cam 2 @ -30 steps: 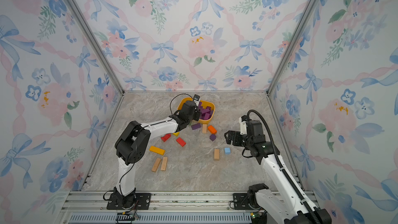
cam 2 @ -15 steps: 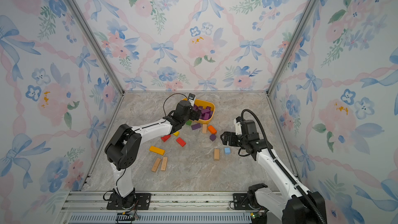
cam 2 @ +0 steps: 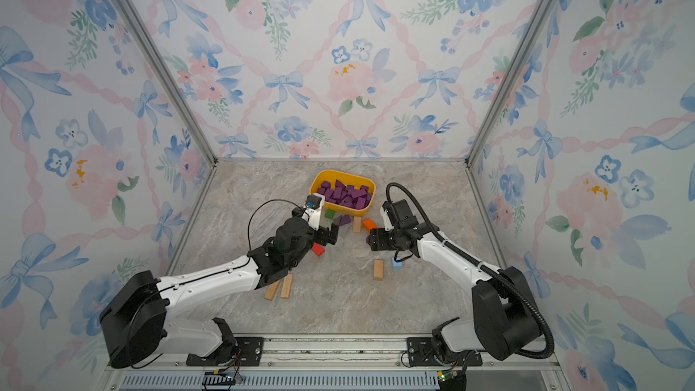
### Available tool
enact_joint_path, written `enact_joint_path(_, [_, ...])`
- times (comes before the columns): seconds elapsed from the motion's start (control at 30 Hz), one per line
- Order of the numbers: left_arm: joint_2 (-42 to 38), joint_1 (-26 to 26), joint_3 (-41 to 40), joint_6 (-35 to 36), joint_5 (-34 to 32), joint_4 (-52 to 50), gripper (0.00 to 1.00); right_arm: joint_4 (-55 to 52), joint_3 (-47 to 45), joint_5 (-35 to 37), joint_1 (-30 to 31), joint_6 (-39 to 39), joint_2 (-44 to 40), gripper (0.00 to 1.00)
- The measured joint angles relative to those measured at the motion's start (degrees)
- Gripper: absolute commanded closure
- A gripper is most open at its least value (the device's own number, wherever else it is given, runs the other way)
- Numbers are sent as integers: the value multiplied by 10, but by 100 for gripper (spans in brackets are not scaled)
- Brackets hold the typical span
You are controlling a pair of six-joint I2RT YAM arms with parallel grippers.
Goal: Pick purple bricks into the storage bin
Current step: Pick up the building block from the center of the board.
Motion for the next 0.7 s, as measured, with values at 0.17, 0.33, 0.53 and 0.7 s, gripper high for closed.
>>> enact_joint_path(0.17, [-95,-12,-108,-18,-10,11,2,10,33,6,8,17,63,36])
enact_joint_path(0.33, [-191,-16,-198,-29,-20,24,2,16,45,7,11,44,111,45])
enact_joint_path(0.53, [-247,-16,-263,-29,-24,28,2,17,70,22,27,65,154,49])
enact_joint_path(0.7, [-263,-16,-267,-23,-23,31,2,15,94,40,31,78,181,51])
